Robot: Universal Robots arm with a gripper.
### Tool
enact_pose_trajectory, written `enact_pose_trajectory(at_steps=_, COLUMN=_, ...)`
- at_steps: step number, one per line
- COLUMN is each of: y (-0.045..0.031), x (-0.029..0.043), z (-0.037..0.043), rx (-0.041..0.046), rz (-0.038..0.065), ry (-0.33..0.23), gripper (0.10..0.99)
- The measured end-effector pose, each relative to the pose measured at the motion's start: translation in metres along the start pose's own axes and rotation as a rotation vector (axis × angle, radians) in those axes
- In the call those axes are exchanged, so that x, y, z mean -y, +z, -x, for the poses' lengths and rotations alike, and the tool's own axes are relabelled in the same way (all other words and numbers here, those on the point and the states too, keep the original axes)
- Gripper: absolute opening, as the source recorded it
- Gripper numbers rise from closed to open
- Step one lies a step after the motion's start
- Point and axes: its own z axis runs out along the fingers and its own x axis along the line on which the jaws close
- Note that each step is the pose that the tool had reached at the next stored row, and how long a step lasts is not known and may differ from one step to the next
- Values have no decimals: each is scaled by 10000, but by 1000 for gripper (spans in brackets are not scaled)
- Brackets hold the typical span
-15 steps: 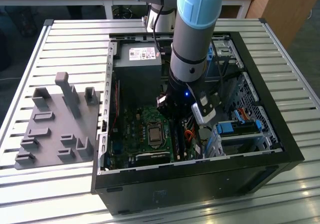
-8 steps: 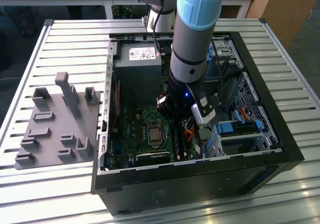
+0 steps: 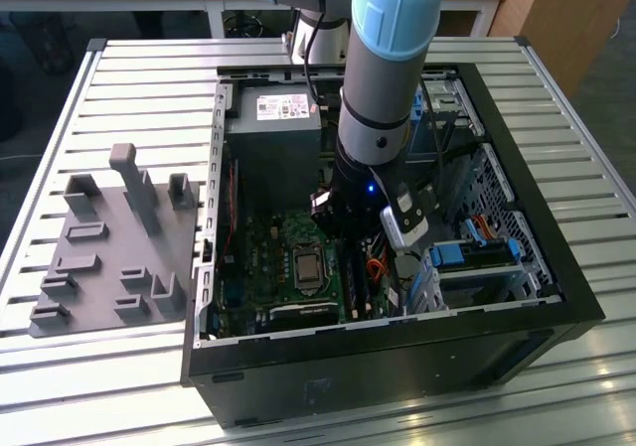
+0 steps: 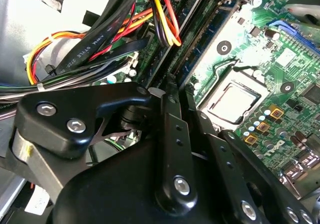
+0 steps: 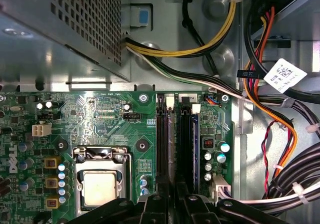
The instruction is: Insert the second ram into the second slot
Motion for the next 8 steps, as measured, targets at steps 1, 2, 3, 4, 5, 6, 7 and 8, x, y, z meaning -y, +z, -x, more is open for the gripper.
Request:
enact_pose_trajectory(at_steps=1, y=0, x=0, z=0, rx=0, rz=0, ry=0, gripper=208)
enact_pose_trajectory(at_steps=2, y=0, x=0, z=0, rx=0, rz=1, ry=-1, gripper=208)
enact_pose_trajectory(at_steps=3, y=-2, x=0, z=0, rx=1, rz=2, ry=0, gripper=208)
enact_pose_trajectory(at_steps=4, y=-10, x=0, z=0, rx=0, rz=0, ry=0, gripper=208)
enact_pose_trajectory(at_steps=5, y=-20, x=0, z=-1, rx=0, rz=1, ry=0, gripper=208)
enact_pose_trajectory(at_steps=6, y=-32, x=0, z=-1, rx=0, rz=0, ry=1, gripper=208)
enact_pose_trajectory(at_steps=7, y=-47, x=1, z=-1, rx=0, rz=0, ry=0, gripper=208)
enact_pose_trajectory(at_steps=8, y=-65, x=1, z=-2, rx=0, rz=0, ry=0, gripper=208)
